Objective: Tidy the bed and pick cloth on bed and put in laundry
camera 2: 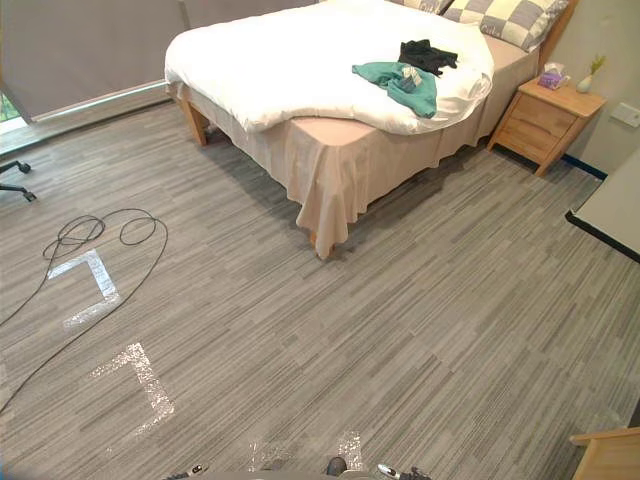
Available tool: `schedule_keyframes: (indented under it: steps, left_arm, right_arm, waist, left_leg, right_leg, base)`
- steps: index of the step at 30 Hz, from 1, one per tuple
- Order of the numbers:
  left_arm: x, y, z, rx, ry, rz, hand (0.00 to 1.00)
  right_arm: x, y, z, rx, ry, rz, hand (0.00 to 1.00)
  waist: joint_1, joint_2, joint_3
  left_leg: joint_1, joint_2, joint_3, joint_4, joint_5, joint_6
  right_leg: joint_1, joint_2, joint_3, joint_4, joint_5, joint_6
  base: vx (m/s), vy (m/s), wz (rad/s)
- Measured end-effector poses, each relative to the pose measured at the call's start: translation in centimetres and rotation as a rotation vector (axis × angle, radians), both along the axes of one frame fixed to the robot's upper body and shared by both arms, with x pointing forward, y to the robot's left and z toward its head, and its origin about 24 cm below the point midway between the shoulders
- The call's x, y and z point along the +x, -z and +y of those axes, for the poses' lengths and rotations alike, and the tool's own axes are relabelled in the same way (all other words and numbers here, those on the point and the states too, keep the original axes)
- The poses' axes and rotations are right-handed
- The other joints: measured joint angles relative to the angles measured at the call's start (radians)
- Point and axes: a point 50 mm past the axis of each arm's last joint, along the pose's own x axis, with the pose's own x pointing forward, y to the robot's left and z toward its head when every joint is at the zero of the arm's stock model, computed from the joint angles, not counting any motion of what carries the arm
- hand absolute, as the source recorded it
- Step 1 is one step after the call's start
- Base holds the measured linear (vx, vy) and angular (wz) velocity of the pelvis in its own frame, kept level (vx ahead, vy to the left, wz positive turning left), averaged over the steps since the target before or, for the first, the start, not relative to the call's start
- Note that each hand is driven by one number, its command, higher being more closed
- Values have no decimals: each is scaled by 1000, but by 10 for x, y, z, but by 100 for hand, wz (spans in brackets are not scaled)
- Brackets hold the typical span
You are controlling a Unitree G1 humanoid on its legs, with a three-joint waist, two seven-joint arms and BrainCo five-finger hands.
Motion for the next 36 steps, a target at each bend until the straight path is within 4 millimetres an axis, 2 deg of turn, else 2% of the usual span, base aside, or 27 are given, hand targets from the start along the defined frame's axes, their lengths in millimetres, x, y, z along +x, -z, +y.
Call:
schedule_keyframes:
  steps: [11, 16, 25, 36]
  left_arm:
    - [6, -1, 1, -8, 64, -13, 0]
    - [8, -1, 1, 19, 167, 16, 0]
    - [13, -1, 1, 19, 191, 18, 0]
    - [13, -1, 1, 22, 202, 24, 0]
  right_arm:
    - [9, -1, 2, 3, -111, -11, 0]
    - [10, -1, 2, 11, -124, -1, 0]
    - [14, -2, 2, -6, -187, 4, 0]
    - [14, -2, 2, -6, -182, 13, 0]
  waist:
    - [-2, -4, 6]
    - [-4, -2, 11]
    - [-6, -2, 13]
    - [-8, -2, 13]
  left_leg:
    - [0, -8, 3, 0, 0, 0]
    - [0, -7, 5, 0, 1, 1]
    - [2, -7, 7, 0, 0, 0]
    - [3, -6, 16, 8, 0, 0]
  right_leg:
    - [-1, -8, 0, -5, 5, -7]
    - [-1, -8, 0, -5, 5, -8]
    - [0, -8, 2, -5, 7, -9]
    - [0, -7, 12, -6, 12, -16]
  base:
    - [-10, 3, 0]
    - [0, 0, 0]
    - [0, 0, 0]
    - [-2, -1, -1]
